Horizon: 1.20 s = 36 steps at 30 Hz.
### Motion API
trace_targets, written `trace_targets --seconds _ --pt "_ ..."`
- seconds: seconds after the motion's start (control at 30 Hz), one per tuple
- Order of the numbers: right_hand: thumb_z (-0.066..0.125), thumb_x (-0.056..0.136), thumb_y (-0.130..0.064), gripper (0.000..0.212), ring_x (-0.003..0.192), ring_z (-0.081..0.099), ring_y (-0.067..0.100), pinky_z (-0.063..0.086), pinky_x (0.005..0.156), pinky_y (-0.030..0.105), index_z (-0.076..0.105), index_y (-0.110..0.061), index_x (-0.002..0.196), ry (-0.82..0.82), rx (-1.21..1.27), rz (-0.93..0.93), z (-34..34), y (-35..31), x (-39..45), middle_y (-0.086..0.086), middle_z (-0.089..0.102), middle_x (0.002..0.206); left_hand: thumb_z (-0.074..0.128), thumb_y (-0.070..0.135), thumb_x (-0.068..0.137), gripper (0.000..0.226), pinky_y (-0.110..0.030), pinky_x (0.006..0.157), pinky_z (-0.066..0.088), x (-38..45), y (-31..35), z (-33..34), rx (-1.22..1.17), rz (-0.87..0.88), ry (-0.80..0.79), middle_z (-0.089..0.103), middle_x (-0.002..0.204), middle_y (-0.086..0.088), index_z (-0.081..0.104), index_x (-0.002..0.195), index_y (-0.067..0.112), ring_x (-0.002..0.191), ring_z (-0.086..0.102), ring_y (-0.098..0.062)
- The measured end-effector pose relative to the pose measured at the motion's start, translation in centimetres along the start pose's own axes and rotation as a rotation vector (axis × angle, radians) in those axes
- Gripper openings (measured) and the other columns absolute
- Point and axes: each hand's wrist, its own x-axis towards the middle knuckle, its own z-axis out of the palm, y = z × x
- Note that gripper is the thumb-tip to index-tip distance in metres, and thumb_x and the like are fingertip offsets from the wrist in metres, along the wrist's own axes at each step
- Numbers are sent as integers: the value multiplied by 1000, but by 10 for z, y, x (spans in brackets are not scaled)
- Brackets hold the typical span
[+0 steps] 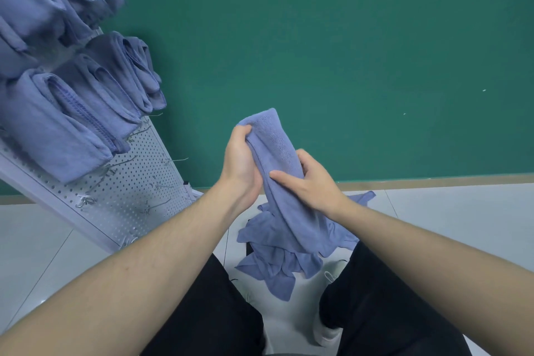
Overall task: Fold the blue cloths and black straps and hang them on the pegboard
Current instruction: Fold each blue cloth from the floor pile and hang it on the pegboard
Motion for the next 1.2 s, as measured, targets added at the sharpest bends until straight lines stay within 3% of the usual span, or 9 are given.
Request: trace_targets --seconds 0.17,0.33,0.47,0.67,0.8,0.93,1.03,1.2 --pt "80 79 -49 38 80 59 2 47 73 20 57 -24 96 -35 -130 17 1 20 -5 -13 65 90 36 31 101 35 -35 75 54 11 5 -8 -151 36 47 69 76 -5 63 89 13 75 68 -22" --pt "82 73 -56 46 77 58 10 48 75 28 59 -22 93 -112 -254 86 -8 43 0 -13 64 84 35 28 100 33 -36 78 56 25 6 -23 -293 61 114 70 87 -9 63 98 11 84 69 -26" --pt "81 75 -56 48 97 68 14 54 89 31 68 -22 106 -263 -266 169 -15 49 7 -9 73 102 35 27 100 35 -36 76 57 31 -1 -34 -387 49 186 73 88 -10 66 96 11 84 72 -26" --pt "81 74 -58 57 99 67 12 55 86 28 58 -29 117 -395 -381 244 -22 63 15 -10 70 109 34 29 101 36 -33 73 58 38 2 -44 -453 53 232 73 88 -9 65 94 12 82 73 -25" --pt "74 88 -42 48 117 59 2 44 101 23 54 -29 129 -303 -123 153 -7 42 28 -16 62 126 34 30 101 38 -33 71 57 42 -1 -45 -429 23 223 74 83 -9 66 92 12 78 74 -24" --pt "74 89 -28 20 101 66 7 50 93 26 65 -21 107 -261 33 109 11 25 48 -9 71 109 34 33 101 38 -36 76 57 47 -6 -52 -370 4 203 73 89 -10 65 98 12 85 73 -26" --pt "71 89 -21 13 83 57 9 46 79 28 58 -20 93 -290 -37 81 19 22 60 -6 63 91 34 31 101 36 -38 85 56 51 -9 -67 -342 27 197 73 92 -9 64 101 12 93 71 -26" --pt "66 83 -24 14 75 57 7 47 74 27 59 -24 96 -403 -35 102 24 15 79 -8 65 86 34 17 97 29 -39 86 55 50 -18 -106 -288 -24 205 72 100 -11 61 105 9 96 69 -26"
